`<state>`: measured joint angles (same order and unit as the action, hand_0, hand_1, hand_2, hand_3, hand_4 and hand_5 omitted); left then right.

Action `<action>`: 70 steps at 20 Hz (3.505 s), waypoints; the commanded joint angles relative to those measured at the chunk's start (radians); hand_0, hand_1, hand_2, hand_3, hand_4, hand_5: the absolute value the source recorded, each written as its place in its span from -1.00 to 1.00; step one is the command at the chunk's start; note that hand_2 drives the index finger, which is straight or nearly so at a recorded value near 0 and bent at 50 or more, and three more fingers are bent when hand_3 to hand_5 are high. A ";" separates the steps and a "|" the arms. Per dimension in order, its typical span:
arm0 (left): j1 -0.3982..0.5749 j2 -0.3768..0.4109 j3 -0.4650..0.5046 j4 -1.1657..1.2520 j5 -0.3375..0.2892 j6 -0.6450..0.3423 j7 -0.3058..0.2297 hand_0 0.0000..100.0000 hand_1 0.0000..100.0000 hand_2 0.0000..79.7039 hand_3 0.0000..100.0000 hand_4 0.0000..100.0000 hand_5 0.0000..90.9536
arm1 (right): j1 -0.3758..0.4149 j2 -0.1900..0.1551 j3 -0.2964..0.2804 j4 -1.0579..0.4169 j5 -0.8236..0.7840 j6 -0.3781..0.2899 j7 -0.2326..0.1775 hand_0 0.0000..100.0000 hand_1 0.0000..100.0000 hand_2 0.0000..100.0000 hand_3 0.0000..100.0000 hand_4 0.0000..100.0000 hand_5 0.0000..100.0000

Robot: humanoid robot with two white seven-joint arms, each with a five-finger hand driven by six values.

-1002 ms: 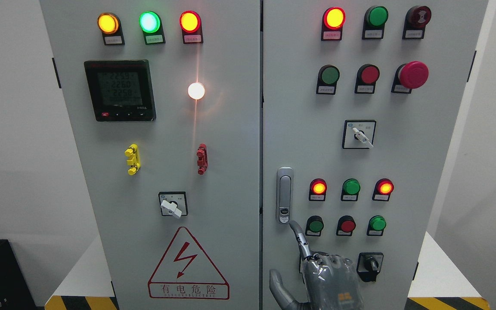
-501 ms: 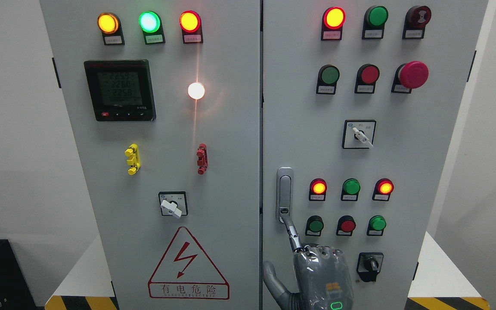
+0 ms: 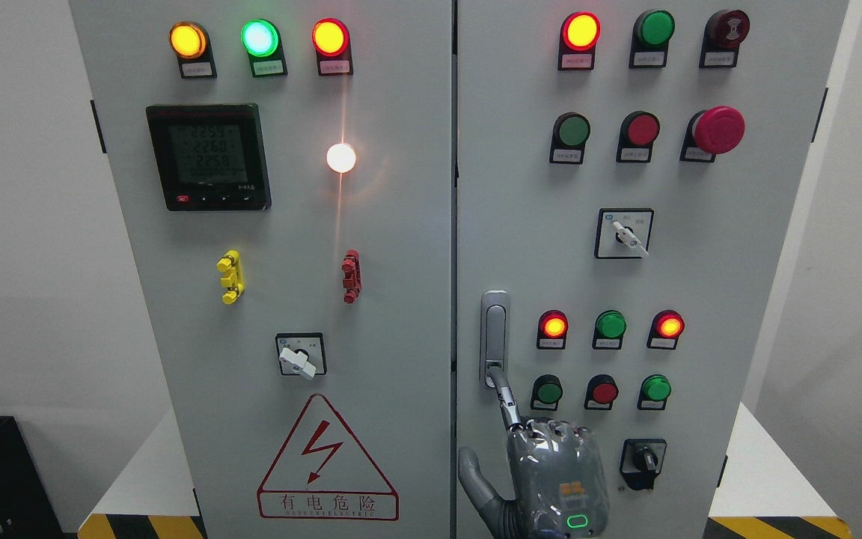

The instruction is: Release door handle

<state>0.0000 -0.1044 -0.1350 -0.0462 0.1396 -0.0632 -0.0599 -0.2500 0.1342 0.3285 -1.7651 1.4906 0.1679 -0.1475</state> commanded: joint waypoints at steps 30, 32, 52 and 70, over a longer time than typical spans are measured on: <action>-0.034 0.000 0.000 0.000 0.000 0.000 0.000 -0.76 0.11 -1.00 -1.00 -1.00 -1.00 | -0.035 0.001 -0.009 0.053 0.019 0.030 0.011 -0.01 -0.44 -1.00 0.94 1.00 1.00; -0.034 0.000 0.000 0.000 0.000 0.000 0.000 -0.76 0.11 -1.00 -1.00 -1.00 -1.00 | -0.035 0.001 -0.009 0.052 0.019 0.031 0.011 -0.01 -0.44 -1.00 0.94 1.00 1.00; -0.034 0.000 0.000 0.000 0.000 0.000 0.000 -0.76 0.11 -1.00 -1.00 -1.00 -1.00 | -0.029 0.002 -0.003 0.052 0.019 0.030 0.013 0.01 -0.45 -1.00 0.98 1.00 1.00; -0.034 0.000 0.000 -0.001 0.000 0.000 0.000 -0.76 0.11 -1.00 -1.00 -1.00 -1.00 | -0.020 0.002 0.001 0.050 0.019 0.030 0.014 0.01 -0.44 -1.00 0.99 1.00 1.00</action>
<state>0.0000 -0.1043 -0.1350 -0.0462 0.1396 -0.0630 -0.0600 -0.2750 0.1363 0.3265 -1.7139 1.5095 0.1992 -0.1338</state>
